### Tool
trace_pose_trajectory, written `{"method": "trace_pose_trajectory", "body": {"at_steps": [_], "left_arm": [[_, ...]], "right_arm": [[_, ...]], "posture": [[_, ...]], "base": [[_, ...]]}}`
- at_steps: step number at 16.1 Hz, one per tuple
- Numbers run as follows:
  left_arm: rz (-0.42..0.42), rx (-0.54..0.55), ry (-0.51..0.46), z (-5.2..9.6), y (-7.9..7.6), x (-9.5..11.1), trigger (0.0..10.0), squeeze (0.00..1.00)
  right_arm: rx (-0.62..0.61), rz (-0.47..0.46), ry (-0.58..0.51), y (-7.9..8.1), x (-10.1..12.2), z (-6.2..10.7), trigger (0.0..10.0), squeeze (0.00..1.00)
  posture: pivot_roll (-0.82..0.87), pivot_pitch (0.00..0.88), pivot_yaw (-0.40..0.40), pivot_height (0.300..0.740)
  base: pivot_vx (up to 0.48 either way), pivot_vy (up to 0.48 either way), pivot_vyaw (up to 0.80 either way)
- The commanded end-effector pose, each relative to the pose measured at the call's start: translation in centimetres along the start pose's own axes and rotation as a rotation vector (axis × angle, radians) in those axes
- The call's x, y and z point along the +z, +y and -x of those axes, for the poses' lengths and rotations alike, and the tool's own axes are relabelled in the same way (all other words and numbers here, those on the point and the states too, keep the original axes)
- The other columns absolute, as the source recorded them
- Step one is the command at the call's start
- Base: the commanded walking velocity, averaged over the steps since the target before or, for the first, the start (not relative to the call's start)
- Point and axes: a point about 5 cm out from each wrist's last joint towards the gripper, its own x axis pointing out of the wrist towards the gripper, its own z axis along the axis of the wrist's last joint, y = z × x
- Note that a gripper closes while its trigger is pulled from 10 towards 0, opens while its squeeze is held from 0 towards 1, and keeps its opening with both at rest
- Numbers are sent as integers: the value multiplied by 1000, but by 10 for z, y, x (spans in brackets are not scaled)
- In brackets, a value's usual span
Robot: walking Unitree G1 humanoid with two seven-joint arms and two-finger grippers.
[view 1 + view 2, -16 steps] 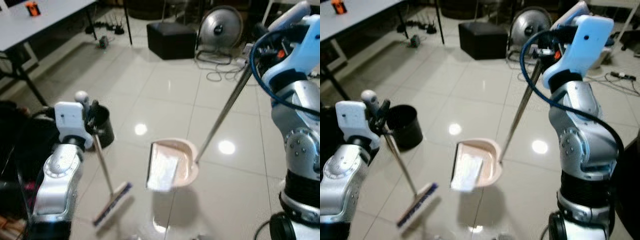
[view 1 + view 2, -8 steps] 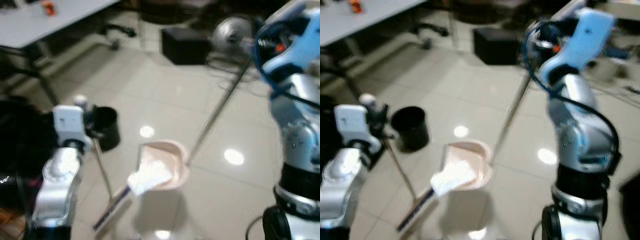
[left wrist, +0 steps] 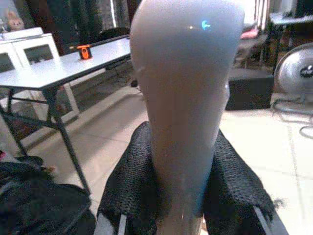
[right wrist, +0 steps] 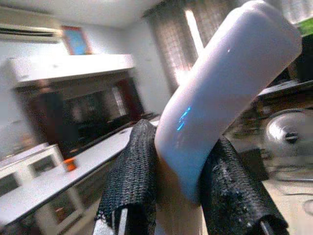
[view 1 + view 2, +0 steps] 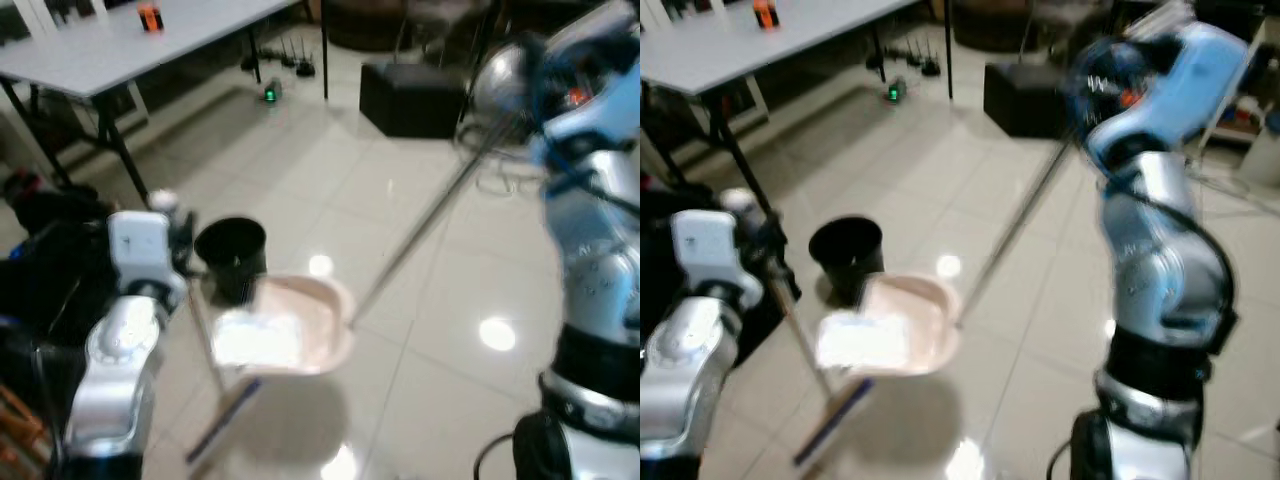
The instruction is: Sweep floor
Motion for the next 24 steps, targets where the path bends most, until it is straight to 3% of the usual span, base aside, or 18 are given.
{"method": "trace_pose_trajectory", "body": {"at_steps": [1,12,18,24], "left_arm": [[-16,16,-37,-1,5,8,10000,0],[-3,7,-32,-3,-1,5,10000,0],[-3,5,-32,-3,-2,5,10000,0],[-4,0,-30,-3,-1,5,10000,0]], "right_arm": [[40,-29,-64,12,11,-3,10000,0],[49,-3,-82,12,21,-10,10000,0],[46,-6,-84,12,21,-12,10000,0],[28,-16,-107,9,24,-11,10000,0]], "posture": [[-14,0,32,740],[-34,4,35,740],[-35,8,35,740],[-35,9,41,740]], "base": [[360,0,0],[374,0,0],[388,0,800],[386,0,0]]}}
